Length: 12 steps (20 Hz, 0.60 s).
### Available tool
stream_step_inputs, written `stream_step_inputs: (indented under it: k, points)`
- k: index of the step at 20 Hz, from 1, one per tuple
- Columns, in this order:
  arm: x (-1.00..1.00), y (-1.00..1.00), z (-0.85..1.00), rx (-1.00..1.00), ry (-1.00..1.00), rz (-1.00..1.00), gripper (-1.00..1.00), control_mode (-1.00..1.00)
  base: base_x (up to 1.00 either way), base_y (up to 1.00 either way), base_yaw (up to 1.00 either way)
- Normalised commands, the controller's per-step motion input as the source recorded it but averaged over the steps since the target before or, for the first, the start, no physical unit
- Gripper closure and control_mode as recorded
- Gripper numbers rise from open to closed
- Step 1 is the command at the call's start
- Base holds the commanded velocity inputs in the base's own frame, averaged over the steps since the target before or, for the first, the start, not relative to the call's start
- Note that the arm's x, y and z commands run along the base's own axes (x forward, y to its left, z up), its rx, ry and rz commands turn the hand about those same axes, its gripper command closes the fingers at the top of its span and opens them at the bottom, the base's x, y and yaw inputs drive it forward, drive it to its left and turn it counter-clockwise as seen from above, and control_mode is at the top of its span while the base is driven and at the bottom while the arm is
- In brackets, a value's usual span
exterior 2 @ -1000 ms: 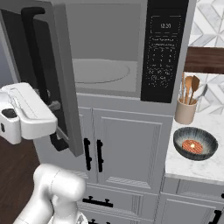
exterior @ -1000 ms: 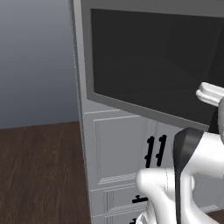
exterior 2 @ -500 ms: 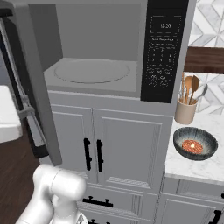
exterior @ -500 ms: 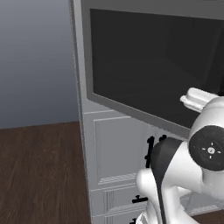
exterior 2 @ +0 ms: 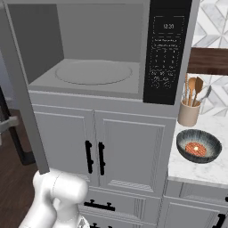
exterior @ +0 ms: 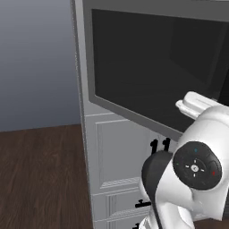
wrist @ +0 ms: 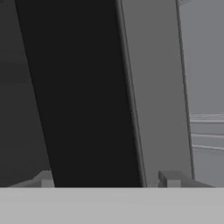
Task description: Open the microwave, place the bowl with waffle inside the microwave, then close the microwave door and turn it on.
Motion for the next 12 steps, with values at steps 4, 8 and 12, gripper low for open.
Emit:
stream_step_inputs:
  k: [4, 8, 12]
  points:
    - [-0.22, 0.00, -0.06, 0.00, -0.11, -0.11, -1.00, -1.00, 0.00, 0.00, 0.00]
    - [-0.20, 0.36, 0.00, -0.05, -0.06, -0.05, -1.00, -1.00, 0.00, 0.00, 0.00]
    - [-0.23, 0.56, 0.04, -0.10, -0.06, 0.00, -1.00, -1.00, 0.00, 0.00, 0.00]
